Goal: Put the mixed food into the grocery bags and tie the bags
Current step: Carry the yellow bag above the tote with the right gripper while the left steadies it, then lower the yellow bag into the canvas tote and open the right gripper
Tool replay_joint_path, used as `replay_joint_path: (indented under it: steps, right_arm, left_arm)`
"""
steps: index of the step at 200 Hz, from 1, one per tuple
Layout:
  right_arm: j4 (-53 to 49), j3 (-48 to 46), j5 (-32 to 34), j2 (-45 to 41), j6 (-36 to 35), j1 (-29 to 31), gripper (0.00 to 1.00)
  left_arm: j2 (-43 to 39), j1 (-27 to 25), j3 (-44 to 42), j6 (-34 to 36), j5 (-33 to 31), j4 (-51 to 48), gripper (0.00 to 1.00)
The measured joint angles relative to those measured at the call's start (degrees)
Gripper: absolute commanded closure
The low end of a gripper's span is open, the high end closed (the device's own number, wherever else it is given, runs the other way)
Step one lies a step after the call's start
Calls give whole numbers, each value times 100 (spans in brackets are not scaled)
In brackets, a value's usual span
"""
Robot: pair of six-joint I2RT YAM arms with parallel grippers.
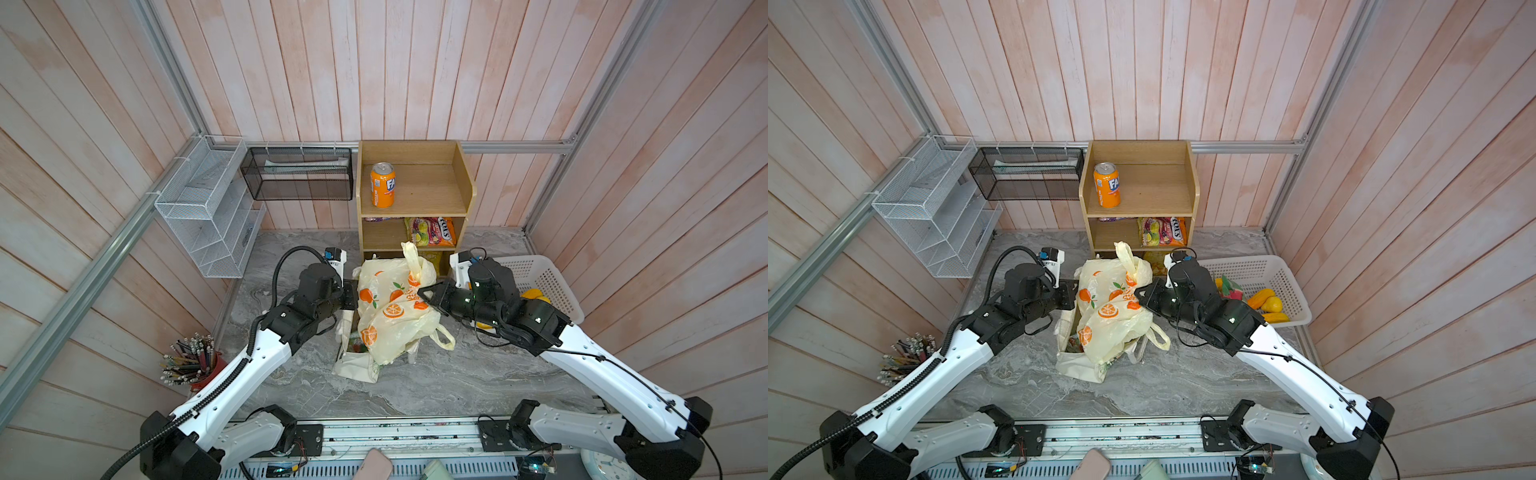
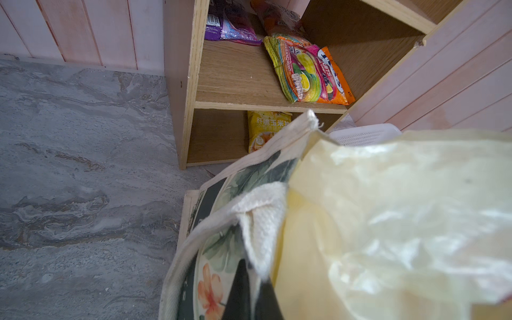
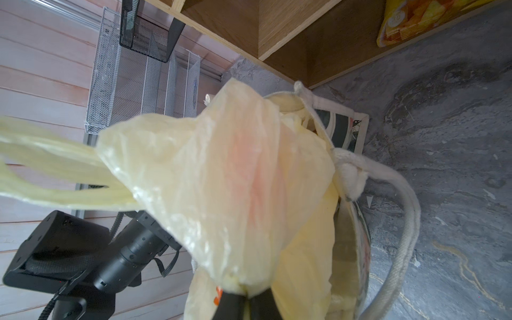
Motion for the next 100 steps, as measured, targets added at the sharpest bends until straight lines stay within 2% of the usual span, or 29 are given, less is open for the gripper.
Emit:
replay_joint_path:
  steps: [54,100]
  right_arm:
    - [234,1021,33,1432,-302,389,100]
    - [732,986,96,2299,-337,466,100]
  left_arm:
    - [4,11,-2,24,140,4,100]
    - [28,15,-2,26,234,15,100]
